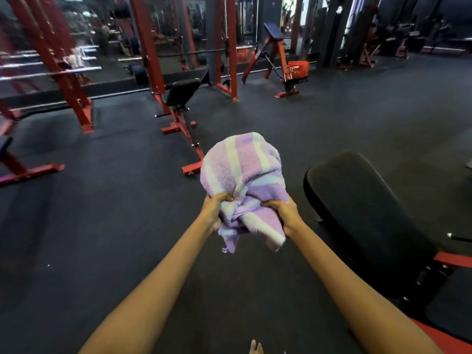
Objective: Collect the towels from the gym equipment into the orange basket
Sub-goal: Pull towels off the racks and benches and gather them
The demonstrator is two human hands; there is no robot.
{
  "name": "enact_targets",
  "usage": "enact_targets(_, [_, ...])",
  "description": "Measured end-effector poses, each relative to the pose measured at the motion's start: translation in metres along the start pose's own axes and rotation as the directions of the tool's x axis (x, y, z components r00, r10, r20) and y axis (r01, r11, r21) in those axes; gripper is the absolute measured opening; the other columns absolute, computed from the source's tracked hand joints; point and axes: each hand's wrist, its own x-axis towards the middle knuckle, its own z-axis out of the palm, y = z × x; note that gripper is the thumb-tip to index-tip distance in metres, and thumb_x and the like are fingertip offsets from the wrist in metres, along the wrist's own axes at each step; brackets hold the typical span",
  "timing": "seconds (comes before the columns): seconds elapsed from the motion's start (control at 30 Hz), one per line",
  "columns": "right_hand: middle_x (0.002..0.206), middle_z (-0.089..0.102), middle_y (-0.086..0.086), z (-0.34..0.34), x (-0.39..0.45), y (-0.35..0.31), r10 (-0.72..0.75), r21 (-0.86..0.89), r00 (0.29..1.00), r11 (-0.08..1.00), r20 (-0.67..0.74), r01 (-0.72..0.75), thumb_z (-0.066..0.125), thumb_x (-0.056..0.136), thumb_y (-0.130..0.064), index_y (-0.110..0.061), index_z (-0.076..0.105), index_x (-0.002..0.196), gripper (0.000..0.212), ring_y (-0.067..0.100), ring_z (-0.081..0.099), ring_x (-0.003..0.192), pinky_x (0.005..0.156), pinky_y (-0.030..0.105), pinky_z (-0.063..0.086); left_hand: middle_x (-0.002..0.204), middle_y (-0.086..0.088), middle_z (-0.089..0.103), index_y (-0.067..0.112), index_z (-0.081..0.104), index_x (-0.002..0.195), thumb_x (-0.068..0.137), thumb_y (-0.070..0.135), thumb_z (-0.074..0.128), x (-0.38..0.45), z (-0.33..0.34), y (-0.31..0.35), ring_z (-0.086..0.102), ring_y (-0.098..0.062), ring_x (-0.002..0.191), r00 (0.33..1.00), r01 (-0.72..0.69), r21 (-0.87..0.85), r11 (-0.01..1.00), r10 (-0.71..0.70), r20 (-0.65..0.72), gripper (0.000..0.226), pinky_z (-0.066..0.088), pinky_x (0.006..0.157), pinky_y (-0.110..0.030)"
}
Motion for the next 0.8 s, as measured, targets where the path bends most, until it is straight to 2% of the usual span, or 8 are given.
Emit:
enact_targets(0.17, [0.110,0.065,0.009,0.030,0.103,-0.032,-0.008,-0.008,1.000,1.000,-0.002,0.008,0.073,0.068,0.006,-0.007,0.059,0.117,0.053,0.023,0.060,0.093,0.076,0.033,0.053,0.094,-0.013,0.063,0.003,0.052,0.116,0.073,-0.017,0.052,0.105,0.016,0.037,0.060,-0.021,0.074,1.000,-0.018,-0.006,1.000,0.018,-0.026,0.047,0.056,0.060,-0.028])
enact_targets(0.27, [0.112,0.064,0.010,0.043,0.166,-0.044,0.002,-0.021,1.000,1.000,-0.026,-0.002,0.073,0.067,0.006,-0.009,0.058,0.117,0.054,0.024,0.060,0.094,0.079,0.035,0.052,0.112,-0.017,0.061,-0.002,0.050,0.125,0.072,-0.018,0.054,0.169,0.028,0.049,0.061,-0.028,0.089,0.999,-0.009,-0.001,1.000,0.009,-0.045,0.056,0.055,0.081,-0.040])
enact_targets(0.37, [0.112,0.064,0.010,0.052,0.224,-0.050,0.024,-0.020,1.000,0.999,-0.016,-0.025,0.072,0.068,0.006,-0.008,0.058,0.118,0.054,0.024,0.060,0.095,0.079,0.035,0.052,0.116,-0.018,0.061,-0.001,0.050,0.125,0.072,-0.018,0.055,0.226,0.039,0.055,0.058,-0.029,0.098,0.999,-0.007,-0.018,1.000,0.007,-0.046,0.056,0.050,0.094,-0.047])
enact_targets(0.6, [0.113,0.064,0.010,0.084,0.399,-0.071,0.004,-0.038,0.999,0.999,-0.037,-0.005,0.074,0.068,0.005,-0.008,0.058,0.120,0.055,0.024,0.060,0.097,0.080,0.035,0.051,0.117,-0.014,0.060,-0.001,0.047,0.127,0.073,-0.017,0.057,0.400,0.072,0.082,0.057,-0.027,0.100,0.997,-0.027,-0.014,1.000,0.026,-0.068,0.058,0.050,0.087,-0.039])
enact_targets(0.7, [0.116,0.063,0.009,0.097,0.460,-0.084,-0.003,-0.036,0.997,0.999,-0.071,0.000,0.074,0.069,0.003,-0.011,0.057,0.118,0.054,0.025,0.060,0.101,0.085,0.039,0.053,0.119,-0.014,0.059,-0.002,0.047,0.128,0.074,-0.017,0.056,0.461,0.091,0.104,0.056,-0.027,0.101,0.998,-0.035,0.008,0.999,0.035,-0.047,0.057,0.048,0.089,-0.039])
enact_targets(0.8, [0.116,0.064,0.010,0.107,0.529,-0.105,0.000,0.009,0.993,1.000,-0.115,0.001,0.073,0.069,0.003,-0.016,0.058,0.110,0.048,0.026,0.060,0.102,0.090,0.042,0.053,0.126,-0.016,0.059,-0.001,0.048,0.129,0.067,-0.013,0.063,0.540,0.115,0.129,0.058,-0.029,0.103,1.000,0.019,0.033,0.999,-0.019,-0.011,0.064,0.050,0.084,-0.038])
